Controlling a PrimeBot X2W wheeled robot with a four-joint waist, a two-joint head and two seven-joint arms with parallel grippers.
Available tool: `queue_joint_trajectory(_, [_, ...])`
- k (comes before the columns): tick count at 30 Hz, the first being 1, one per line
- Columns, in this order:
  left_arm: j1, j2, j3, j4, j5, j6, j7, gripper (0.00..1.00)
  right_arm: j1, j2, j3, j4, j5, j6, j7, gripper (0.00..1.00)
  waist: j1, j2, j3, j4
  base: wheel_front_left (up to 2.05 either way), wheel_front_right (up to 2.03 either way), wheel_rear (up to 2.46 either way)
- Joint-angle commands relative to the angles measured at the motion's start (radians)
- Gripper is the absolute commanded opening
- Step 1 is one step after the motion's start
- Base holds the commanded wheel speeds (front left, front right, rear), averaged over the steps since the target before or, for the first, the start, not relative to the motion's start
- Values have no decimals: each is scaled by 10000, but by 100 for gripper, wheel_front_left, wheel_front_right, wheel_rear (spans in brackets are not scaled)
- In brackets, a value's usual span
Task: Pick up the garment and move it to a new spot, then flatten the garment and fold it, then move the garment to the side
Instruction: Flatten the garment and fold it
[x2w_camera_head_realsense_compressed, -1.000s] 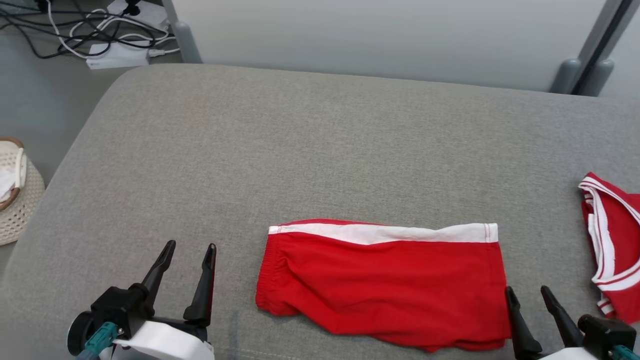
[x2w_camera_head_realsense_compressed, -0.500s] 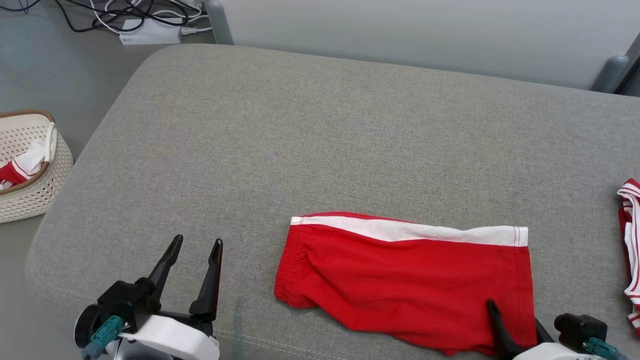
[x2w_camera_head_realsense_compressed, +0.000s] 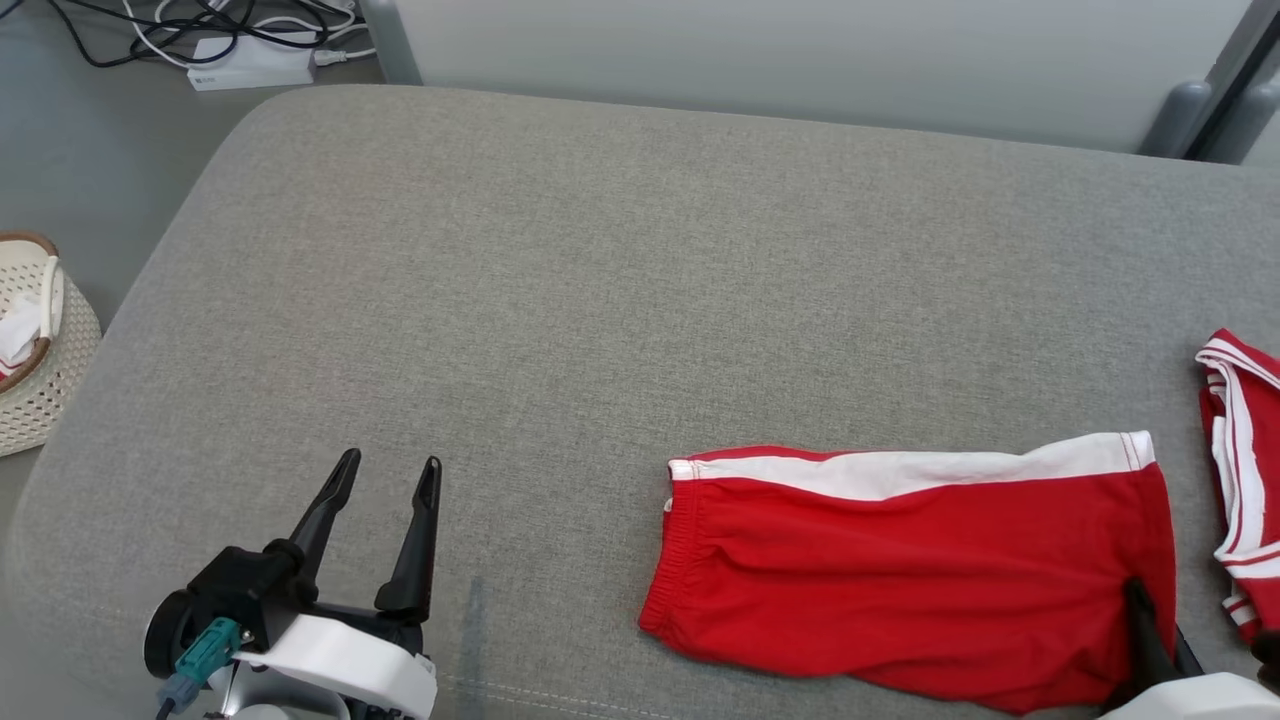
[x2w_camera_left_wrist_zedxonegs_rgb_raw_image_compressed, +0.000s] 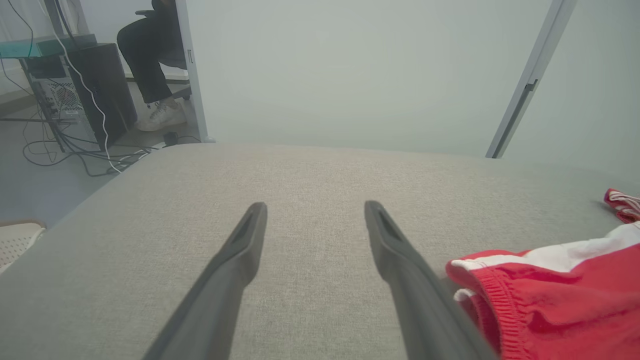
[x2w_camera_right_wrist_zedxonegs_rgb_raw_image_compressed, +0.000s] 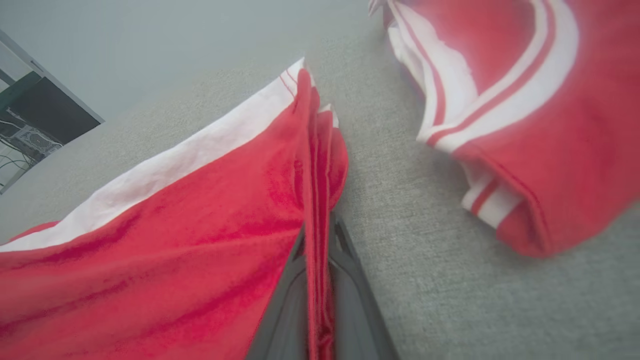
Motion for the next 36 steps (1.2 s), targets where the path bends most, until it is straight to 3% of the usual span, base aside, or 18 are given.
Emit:
queue_joint_trajectory(1, [-476, 194, 455, -211, 78, -87, -102, 100, -5, -142, 108, -329, 172, -2, -175, 0, 0, 0, 44, -98, 0, 0, 0])
queue_joint_trajectory(7, [-490, 145, 508, -197, 165, -167, -102, 100, -373, 144, 1106, -2189, 339, -2, -107, 0, 0, 0, 109, -309, 0, 0, 0])
queue_joint_trajectory(9, [-557, 137, 507, -193, 226, -203, -102, 100, -558, 365, 2131, -3557, 326, -2, 259, 0, 0, 0, 161, -360, 0, 0, 0])
queue_joint_trajectory(13, [-673, 91, 479, -181, 297, -270, -102, 100, -805, 633, 3700, -4733, 417, -2, 911, 0, 0, 0, 211, -357, 0, 0, 0])
queue_joint_trajectory(19, [-844, -26, 355, -71, 352, -364, -99, 100, -1544, 851, 5931, -4042, 747, -2, 1393, 0, 0, 0, 280, -165, 0, 0, 0])
queue_joint_trajectory(26, [-1077, -223, 129, 94, 396, -546, -100, 100, -2816, 906, 7291, -2007, 1465, -2, 810, 0, 0, 0, 425, 258, 0, 0, 0])
queue_joint_trajectory(27, [-1085, -241, 118, 134, 390, -551, -94, 100, -2973, 907, 7465, -1701, 1543, -2, 770, 11, 0, 0, 429, 287, 0, 0, 0])
queue_joint_trajectory(28, [-1088, -254, 102, 169, 377, -560, -86, 100, -3147, 908, 7621, -1512, 1561, -2, 587, 58, 0, 0, 440, 318, 0, 0, 0])
queue_joint_trajectory(29, [-1105, -263, 93, 182, 381, -572, -86, 100, -3255, 908, 7746, -1394, 1722, -2, 445, 100, 0, 0, 466, 357, 0, 0, 0])
queue_joint_trajectory(36, [-1038, -247, 265, 203, 380, -511, -92, 100, -3625, 910, 7974, -1461, 1741, -2, -176, 100, 0, 0, 462, 196, 0, 0, 0])
